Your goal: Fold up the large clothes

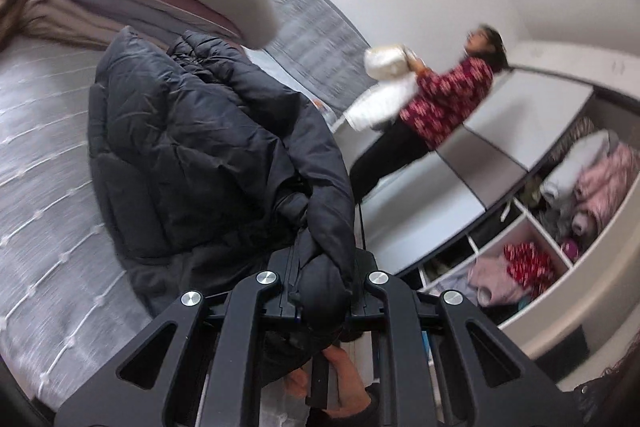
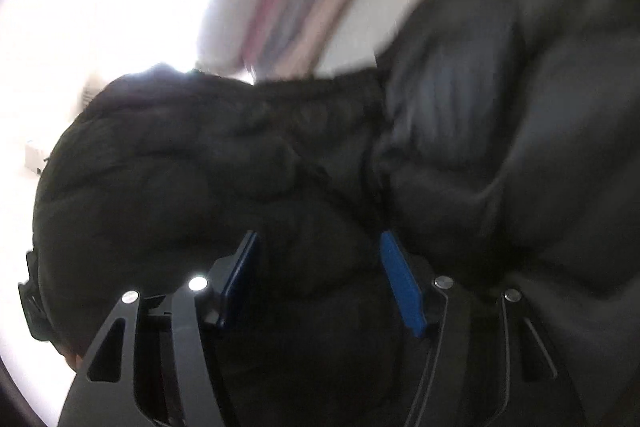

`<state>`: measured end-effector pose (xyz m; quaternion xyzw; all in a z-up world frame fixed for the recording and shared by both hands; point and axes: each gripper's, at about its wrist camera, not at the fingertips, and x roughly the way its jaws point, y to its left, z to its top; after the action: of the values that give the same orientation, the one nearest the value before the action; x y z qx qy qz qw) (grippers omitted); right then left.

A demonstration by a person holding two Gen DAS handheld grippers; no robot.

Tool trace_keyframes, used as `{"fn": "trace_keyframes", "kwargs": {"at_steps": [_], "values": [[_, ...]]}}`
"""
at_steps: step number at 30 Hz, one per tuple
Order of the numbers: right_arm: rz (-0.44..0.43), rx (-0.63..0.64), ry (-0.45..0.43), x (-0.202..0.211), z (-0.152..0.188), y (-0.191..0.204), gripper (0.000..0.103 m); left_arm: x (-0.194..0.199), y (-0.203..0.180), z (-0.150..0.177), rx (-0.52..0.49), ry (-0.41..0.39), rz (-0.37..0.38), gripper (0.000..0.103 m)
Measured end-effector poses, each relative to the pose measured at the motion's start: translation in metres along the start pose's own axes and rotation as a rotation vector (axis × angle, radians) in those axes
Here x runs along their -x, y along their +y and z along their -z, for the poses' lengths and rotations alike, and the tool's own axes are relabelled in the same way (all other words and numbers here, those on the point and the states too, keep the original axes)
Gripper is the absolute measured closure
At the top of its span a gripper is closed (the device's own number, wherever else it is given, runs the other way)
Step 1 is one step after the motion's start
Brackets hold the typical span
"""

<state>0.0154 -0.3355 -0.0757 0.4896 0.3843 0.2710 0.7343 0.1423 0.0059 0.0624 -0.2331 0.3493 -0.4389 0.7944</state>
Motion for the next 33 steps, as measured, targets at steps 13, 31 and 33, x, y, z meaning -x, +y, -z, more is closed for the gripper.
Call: {"fn": "trace_keyframes", "kwargs": {"at_steps": [13, 31, 33], "values": [[0.004, -0.092, -0.194, 0.153, -0.023, -0.055, 0.029, -0.169, -0.053, 0.024, -0.112, 0.296, 0.105, 0.091], [-0.035, -0.099, -0.333, 0.260, -0.036, -0.077, 0.021, -0.314, -0.052, 0.116, -0.178, 0.554, 0.022, 0.090], [-0.047, -0.066, -0.307, 0.253, -0.051, -0.063, 0.020, -0.319, -0.056, 0.122, -0.209, 0.561, -0.013, 0.090]]}}
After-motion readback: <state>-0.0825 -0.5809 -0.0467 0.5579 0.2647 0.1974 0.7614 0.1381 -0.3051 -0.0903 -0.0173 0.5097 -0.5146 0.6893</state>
